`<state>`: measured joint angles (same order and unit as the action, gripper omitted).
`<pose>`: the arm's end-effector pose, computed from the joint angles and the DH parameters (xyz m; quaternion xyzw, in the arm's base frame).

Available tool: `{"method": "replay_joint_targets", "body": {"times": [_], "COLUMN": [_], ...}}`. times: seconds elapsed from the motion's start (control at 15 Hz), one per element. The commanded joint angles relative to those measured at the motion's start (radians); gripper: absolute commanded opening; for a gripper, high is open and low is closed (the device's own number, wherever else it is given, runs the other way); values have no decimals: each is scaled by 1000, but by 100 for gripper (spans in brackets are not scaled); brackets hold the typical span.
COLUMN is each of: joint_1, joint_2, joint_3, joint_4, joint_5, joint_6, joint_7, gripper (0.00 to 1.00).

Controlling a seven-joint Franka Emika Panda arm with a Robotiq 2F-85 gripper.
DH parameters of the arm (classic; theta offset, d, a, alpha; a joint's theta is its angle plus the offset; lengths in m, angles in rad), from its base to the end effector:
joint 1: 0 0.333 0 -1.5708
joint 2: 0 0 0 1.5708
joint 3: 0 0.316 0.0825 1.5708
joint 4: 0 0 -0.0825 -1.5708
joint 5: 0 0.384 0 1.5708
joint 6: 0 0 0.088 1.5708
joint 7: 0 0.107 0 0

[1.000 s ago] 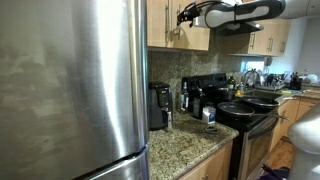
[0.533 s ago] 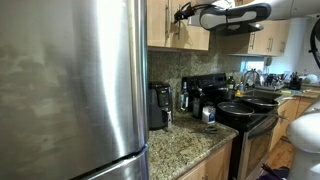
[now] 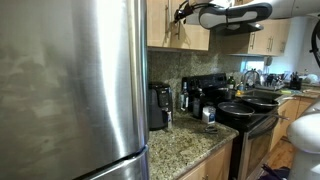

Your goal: Close the drawer of the air fryer, open the right upper cabinet door, remove the black bottle from the cabinet and put it on the countertop

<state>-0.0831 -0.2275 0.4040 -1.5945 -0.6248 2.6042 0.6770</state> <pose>0.4662 0.2113 0.8502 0.7815 0.0085 0.6235 0.0213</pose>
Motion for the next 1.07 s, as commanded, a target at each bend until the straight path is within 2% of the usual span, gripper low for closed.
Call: {"method": "replay_joint_targets", "body": {"times": [0.0, 0.2, 0.33, 0.47, 0.6, 0.67, 1.0], "joint_1": [5, 14, 22, 27, 38, 45, 39], "joint_2": [54, 38, 29, -5, -94, -133, -274], "joint_3": [-31, -57, -71, -79, -89, -102, -103], "joint_4": [41, 16, 5, -12, -36, -56, -165], "joint_5": [-63, -53, -41, -42, -36, -23, -20], "joint_6": [25, 44, 44, -4, -90, -94, -175], "joint_7": [15, 18, 18, 17, -25, -37, 19], "gripper": [32, 10, 0, 3, 4, 4, 4]}}
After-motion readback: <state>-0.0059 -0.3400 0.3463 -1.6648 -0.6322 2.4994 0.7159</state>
